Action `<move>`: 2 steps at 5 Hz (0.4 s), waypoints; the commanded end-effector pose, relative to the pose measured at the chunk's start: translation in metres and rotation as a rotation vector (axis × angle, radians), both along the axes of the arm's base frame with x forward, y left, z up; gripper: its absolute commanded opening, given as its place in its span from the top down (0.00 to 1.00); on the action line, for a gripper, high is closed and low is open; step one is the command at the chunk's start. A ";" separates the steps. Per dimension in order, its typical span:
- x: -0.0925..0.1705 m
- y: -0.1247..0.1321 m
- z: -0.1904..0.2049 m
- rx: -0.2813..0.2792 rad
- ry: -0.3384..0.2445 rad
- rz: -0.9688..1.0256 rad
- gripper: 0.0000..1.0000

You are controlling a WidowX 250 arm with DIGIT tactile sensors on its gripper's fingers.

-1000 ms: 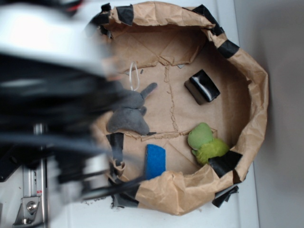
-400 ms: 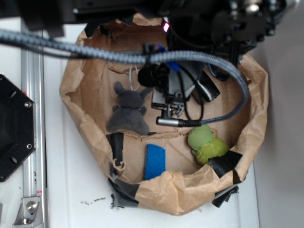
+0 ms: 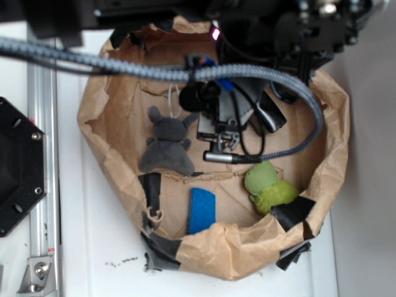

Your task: Grab the black box.

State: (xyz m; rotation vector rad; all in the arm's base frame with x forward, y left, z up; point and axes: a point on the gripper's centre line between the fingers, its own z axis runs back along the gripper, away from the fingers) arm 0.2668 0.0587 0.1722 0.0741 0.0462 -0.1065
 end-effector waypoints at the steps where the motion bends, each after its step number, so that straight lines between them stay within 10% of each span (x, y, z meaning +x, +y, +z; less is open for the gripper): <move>1: -0.005 -0.003 -0.024 0.030 -0.090 -0.122 0.00; 2: -0.012 -0.009 -0.037 0.000 -0.152 -0.229 0.00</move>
